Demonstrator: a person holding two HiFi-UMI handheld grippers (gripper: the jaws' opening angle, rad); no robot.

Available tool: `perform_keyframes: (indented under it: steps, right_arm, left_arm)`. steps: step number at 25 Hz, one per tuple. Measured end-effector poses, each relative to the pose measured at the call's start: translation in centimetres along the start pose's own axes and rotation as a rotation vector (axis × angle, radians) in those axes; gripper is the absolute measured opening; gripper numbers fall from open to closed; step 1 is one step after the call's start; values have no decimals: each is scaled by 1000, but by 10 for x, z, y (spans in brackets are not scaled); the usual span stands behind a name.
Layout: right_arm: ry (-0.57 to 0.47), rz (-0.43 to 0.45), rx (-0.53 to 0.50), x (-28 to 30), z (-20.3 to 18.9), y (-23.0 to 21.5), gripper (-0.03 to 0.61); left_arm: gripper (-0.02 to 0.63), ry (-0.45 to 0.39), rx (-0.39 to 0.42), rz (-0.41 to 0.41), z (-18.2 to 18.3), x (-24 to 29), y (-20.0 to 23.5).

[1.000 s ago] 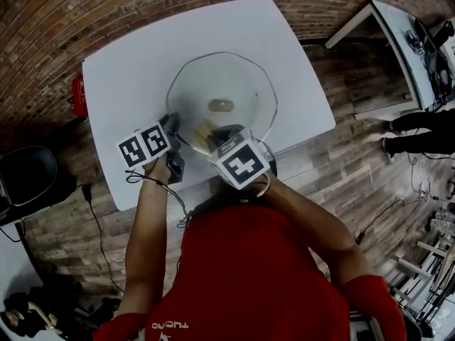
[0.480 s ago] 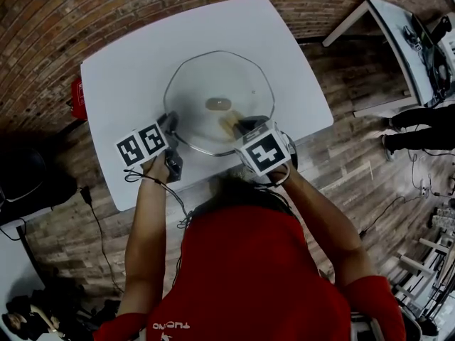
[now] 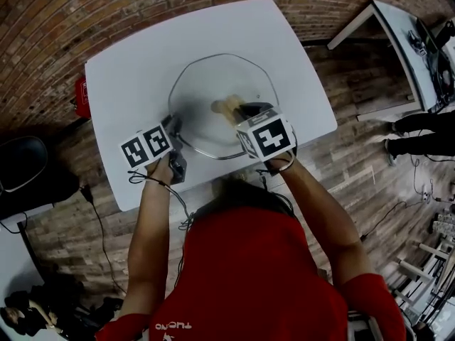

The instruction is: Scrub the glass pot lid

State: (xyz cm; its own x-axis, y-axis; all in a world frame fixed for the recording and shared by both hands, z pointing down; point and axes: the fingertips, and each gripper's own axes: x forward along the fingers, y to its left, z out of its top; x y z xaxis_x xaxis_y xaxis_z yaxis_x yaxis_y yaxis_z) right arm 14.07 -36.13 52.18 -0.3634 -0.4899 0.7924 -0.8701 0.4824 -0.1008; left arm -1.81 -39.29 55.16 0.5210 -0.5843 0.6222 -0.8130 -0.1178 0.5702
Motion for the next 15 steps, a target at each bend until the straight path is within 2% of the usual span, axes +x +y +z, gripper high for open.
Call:
perform_keyframes:
  steps: [8, 15]
  right_arm:
    - [17, -73, -3, 40, 28, -7, 51]
    - [32, -56, -3, 53, 28, -2, 52]
  left_arm:
    - [97, -8, 7, 13, 0, 0, 0]
    - [97, -12, 9, 19, 1, -1, 2]
